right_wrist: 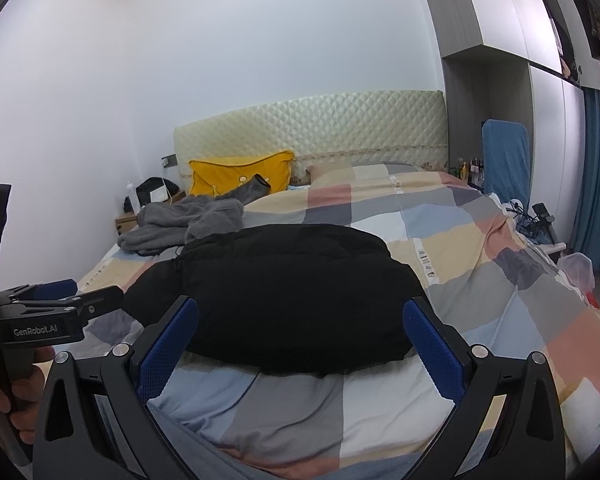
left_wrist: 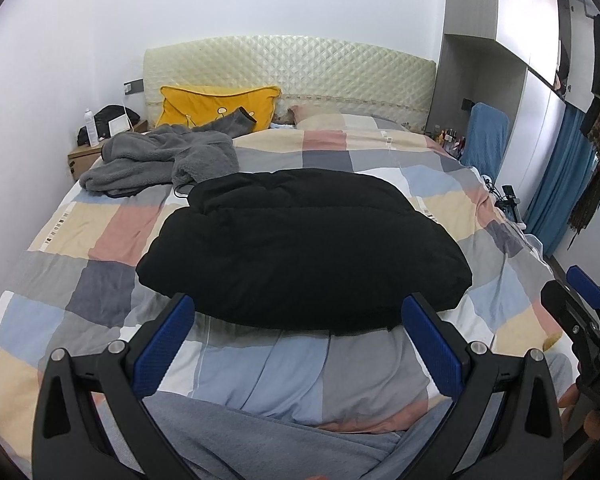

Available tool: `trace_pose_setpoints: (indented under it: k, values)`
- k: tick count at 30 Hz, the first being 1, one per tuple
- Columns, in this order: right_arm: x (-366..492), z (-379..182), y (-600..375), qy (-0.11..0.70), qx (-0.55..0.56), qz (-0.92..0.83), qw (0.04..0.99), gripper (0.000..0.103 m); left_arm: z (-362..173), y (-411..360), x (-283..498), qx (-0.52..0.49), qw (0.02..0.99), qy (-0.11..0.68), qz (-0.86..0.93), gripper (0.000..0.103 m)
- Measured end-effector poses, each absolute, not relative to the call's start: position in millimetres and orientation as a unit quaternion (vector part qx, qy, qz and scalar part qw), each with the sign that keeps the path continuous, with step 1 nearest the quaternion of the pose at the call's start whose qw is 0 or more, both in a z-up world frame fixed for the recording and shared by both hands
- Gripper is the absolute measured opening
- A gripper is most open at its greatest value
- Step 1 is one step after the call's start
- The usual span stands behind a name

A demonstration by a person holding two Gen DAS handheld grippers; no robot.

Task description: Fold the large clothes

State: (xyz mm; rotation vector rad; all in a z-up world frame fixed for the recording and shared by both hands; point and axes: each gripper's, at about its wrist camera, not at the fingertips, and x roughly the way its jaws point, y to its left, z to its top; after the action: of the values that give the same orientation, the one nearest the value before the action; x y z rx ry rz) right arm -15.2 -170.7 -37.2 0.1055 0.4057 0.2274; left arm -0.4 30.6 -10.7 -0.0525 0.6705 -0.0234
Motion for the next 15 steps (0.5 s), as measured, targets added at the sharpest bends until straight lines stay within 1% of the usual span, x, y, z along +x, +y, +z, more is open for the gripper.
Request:
trace_pose_setpoints:
  k: [15]
  values:
    - [-15.8,-37.7,-176.7,0.197,0.058,0.106,0.973,0.103,-11.8,28.7,2.1,-0.026,0.944,0.33,-0.015,0.103]
